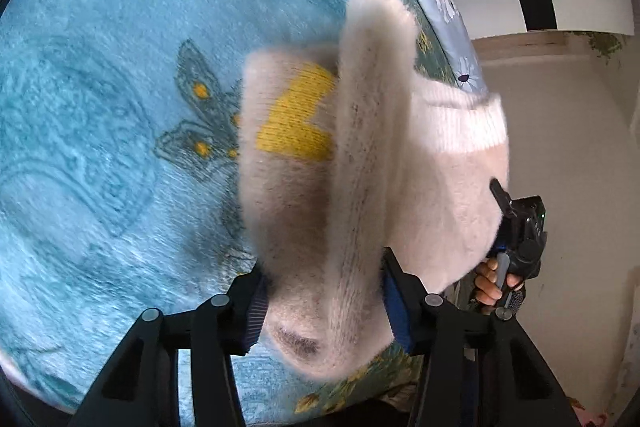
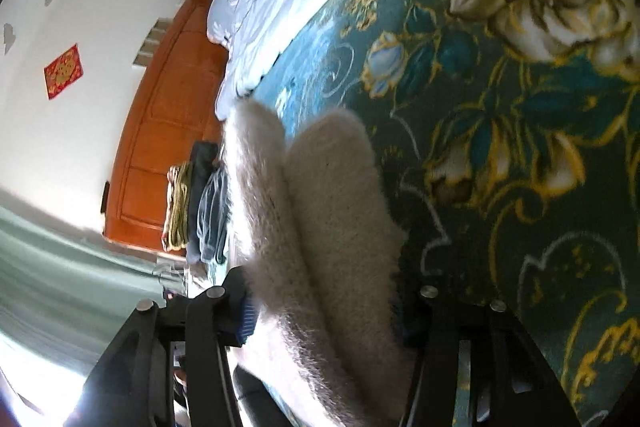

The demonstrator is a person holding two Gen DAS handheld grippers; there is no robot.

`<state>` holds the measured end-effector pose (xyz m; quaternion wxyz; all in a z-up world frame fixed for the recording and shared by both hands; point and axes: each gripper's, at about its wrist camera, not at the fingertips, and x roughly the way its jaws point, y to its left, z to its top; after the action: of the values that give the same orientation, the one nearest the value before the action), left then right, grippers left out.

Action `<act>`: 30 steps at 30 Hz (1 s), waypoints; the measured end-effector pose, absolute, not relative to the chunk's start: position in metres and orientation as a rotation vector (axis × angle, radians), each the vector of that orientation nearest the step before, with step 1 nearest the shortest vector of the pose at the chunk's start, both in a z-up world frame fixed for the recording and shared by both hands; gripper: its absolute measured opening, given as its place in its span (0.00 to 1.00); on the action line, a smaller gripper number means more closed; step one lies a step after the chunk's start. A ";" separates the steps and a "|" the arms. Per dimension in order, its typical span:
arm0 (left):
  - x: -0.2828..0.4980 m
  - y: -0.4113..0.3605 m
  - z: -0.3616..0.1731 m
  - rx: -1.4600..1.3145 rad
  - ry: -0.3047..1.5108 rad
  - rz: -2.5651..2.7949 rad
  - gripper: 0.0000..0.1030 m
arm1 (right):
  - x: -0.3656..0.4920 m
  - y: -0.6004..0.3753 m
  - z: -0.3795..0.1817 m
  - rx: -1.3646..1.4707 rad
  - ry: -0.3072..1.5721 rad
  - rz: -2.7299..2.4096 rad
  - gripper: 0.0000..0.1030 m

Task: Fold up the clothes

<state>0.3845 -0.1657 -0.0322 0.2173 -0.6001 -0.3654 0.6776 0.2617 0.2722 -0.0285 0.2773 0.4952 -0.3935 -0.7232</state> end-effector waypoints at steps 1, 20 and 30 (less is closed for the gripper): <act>0.386 -0.167 -0.033 -1.658 -1.027 1.874 0.53 | 0.259 0.271 -0.029 1.334 -1.058 -1.944 0.52; 0.386 -0.176 -0.039 -1.615 -1.119 1.942 0.69 | 0.283 0.293 -0.042 1.434 -1.034 -1.976 0.63; 0.376 -0.167 -0.039 -1.570 -1.130 1.962 0.73 | 0.280 0.294 -0.068 1.406 -1.142 -1.906 0.66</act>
<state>0.3761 -0.1671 -0.0387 0.1918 -0.5593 -0.4024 0.6989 0.2802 0.2936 -0.0677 0.2533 0.5171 -0.4201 -0.7014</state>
